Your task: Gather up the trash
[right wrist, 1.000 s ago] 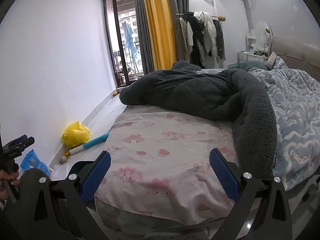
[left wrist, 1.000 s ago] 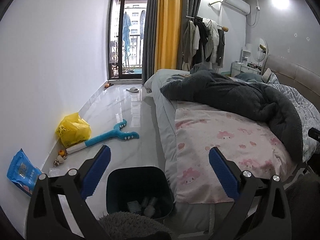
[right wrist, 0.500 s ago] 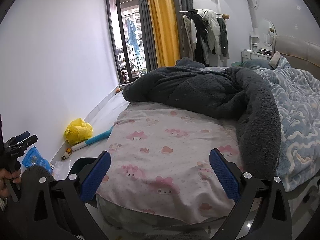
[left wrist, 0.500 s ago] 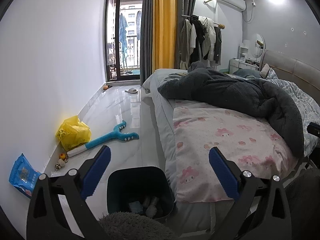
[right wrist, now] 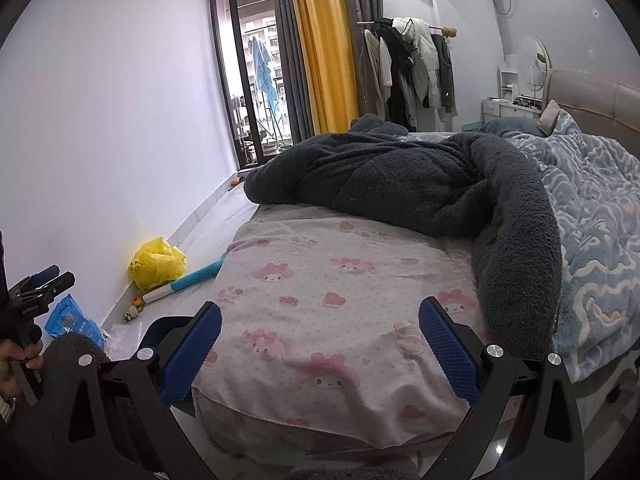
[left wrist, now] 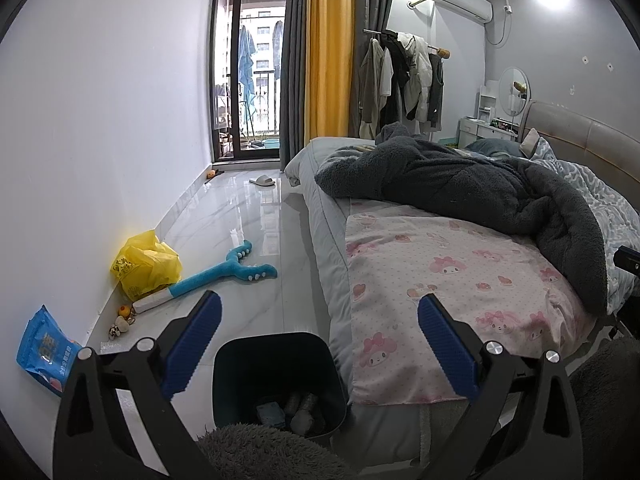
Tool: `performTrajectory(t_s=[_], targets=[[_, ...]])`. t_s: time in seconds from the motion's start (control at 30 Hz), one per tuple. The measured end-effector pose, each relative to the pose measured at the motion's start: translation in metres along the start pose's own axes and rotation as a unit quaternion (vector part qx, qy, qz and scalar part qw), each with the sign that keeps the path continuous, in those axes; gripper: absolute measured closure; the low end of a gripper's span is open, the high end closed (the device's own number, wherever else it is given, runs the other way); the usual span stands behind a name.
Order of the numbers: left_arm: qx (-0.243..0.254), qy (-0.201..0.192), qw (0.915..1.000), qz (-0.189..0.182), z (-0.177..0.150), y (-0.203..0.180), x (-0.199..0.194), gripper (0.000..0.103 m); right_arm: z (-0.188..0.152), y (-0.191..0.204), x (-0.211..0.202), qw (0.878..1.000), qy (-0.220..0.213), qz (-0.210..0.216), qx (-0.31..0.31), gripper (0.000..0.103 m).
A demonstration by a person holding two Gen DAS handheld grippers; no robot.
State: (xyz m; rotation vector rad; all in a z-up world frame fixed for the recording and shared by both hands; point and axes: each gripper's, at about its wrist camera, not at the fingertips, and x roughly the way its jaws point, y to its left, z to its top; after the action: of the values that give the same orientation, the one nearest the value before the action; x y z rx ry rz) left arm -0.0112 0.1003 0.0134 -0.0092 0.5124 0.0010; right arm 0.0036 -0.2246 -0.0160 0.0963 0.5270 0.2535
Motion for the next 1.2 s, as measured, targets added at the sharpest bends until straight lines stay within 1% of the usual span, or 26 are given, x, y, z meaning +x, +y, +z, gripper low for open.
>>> performTrajectory(t_s=[1.2], targets=[[0.000, -0.001, 1.0000, 0.000, -0.0009, -0.0003, 0.0003, 0.003, 0.0006, -0.0027, -0.0003, 1.000, 0.001, 0.000, 0.000, 0.003]])
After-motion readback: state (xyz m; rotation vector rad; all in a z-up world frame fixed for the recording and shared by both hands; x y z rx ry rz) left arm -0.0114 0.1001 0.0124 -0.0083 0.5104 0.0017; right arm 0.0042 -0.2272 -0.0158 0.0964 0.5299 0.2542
